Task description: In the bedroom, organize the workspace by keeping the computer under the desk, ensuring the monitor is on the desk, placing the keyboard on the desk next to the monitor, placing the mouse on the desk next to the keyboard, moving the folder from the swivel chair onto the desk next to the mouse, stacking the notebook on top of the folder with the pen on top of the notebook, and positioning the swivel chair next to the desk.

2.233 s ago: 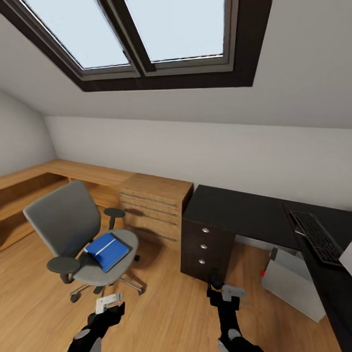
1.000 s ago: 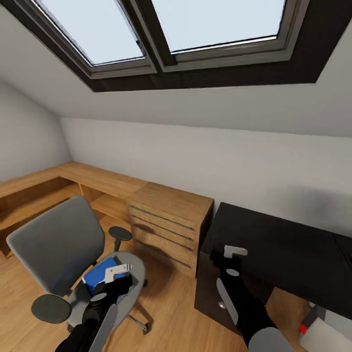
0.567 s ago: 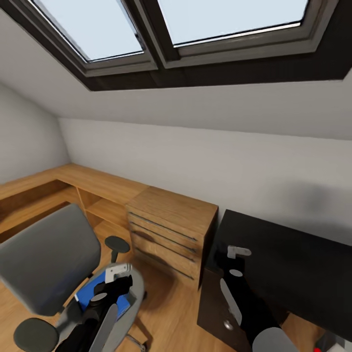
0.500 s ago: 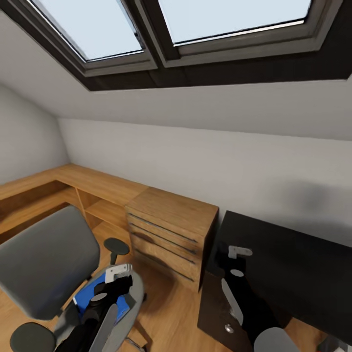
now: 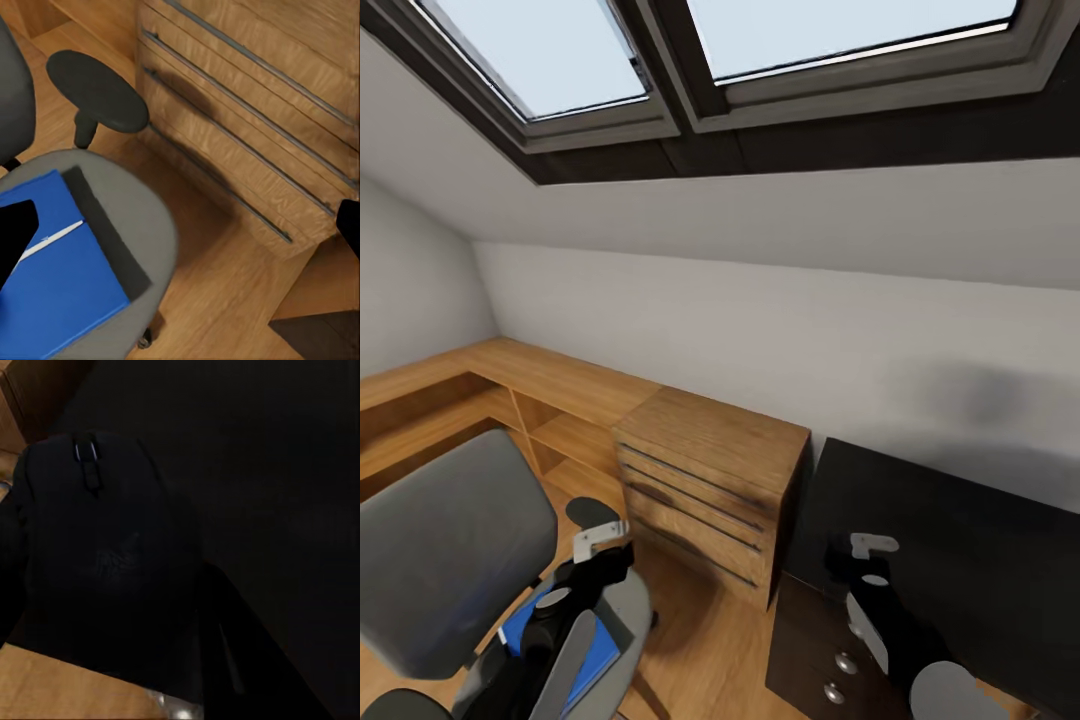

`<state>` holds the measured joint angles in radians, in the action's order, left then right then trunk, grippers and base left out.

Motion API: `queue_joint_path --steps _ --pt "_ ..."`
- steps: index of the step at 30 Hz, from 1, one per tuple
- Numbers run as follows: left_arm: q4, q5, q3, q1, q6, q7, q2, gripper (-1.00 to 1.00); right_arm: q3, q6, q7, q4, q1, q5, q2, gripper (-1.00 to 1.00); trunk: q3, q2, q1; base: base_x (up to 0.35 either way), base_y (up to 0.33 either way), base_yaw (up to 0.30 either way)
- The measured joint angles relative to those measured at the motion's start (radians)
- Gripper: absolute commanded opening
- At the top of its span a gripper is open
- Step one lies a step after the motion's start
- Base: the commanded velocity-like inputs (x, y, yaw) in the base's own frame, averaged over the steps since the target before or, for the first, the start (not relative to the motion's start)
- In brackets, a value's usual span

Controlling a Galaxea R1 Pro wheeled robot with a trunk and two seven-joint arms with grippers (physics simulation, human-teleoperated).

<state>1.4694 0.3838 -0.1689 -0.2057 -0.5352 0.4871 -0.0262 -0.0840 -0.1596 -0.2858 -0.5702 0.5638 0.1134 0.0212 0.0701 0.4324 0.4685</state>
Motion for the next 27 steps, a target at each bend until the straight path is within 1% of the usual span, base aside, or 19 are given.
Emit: queue_joint_path --steps 1,3,5,8,11,12,13,18,20,21,24,25,27 --pt "0.01 0.009 0.0 0.004 0.0 0.0 0.0 1.0 0.0 0.011 0.001 0.023 0.01 0.0 0.006 -1.0 0.003 0.007 0.004 0.002 0.0 0.0" --pt "0.046 0.028 -0.001 0.022 -0.001 0.0 0.0 1.0 0.002 0.055 0.005 0.116 0.056 0.001 0.031 -1.0 0.009 0.021 0.012 0.001 0.0 0.0" --pt "0.063 0.034 -0.001 0.032 -0.001 0.001 0.0 1.0 0.002 0.081 0.015 0.178 0.087 0.002 0.047 -1.0 0.016 0.035 0.019 0.0 0.0 0.0" --pt "0.074 0.038 -0.002 0.038 -0.001 0.001 0.0 1.0 0.002 0.104 0.037 0.226 0.112 0.007 0.061 -1.0 0.025 0.056 0.031 0.0 0.0 0.0" --pt "0.079 0.04 -0.006 0.041 -0.001 0.001 0.0 1.0 0.002 0.115 0.058 0.249 0.123 0.027 0.069 -1.0 0.035 0.077 0.042 0.0 0.0 0.0" --pt "0.081 0.043 -0.041 0.043 -0.001 0.002 0.001 1.0 0.002 0.119 0.068 0.259 0.128 0.042 0.072 -1.0 0.038 0.084 0.046 0.0 0.0 0.0" --pt "0.081 0.042 -0.053 0.044 -0.002 0.003 0.001 1.0 0.002 0.119 0.07 0.261 0.128 0.045 0.072 -1.0 0.041 0.091 0.05 0.0 0.0 0.0" --pt "0.08 0.044 -0.075 0.044 -0.004 0.003 0.002 1.0 -0.001 0.12 0.075 0.266 0.129 0.048 0.066 -1.0 0.057 0.127 0.069 0.0 0.0 0.0" --pt "0.078 0.044 -0.081 0.044 -0.004 0.003 0.002 1.0 -0.003 0.121 0.093 0.266 0.129 0.048 0.059 -1.0 0.063 0.141 0.077 0.0 0.0 0.0" --pt "0.077 0.044 -0.087 0.044 -0.005 0.003 0.002 1.0 -0.004 0.122 0.108 0.266 0.129 0.048 0.052 -1.0 0.066 0.148 0.081 0.0 0.0 0.0" --pt "0.076 0.046 -0.094 0.044 -0.005 0.002 0.002 1.0 -0.004 0.124 0.117 0.267 0.129 0.047 0.047 -1.0 0.076 0.169 0.092 0.0 0.0 0.0" --pt "0.076 0.046 -0.11 0.044 -0.005 0.003 0.001 1.0 -0.004 0.142 0.119 0.267 0.129 0.046 0.04 -1.0 0.079 0.176 0.096 0.0 0.0 0.0" --pt "0.076 0.046 -0.112 0.044 -0.005 0.003 0.002 1.0 -0.005 0.147 0.119 0.27 0.129 0.046 0.033 -1.0 0.085 0.19 0.104 0.0 0.0 0.0"
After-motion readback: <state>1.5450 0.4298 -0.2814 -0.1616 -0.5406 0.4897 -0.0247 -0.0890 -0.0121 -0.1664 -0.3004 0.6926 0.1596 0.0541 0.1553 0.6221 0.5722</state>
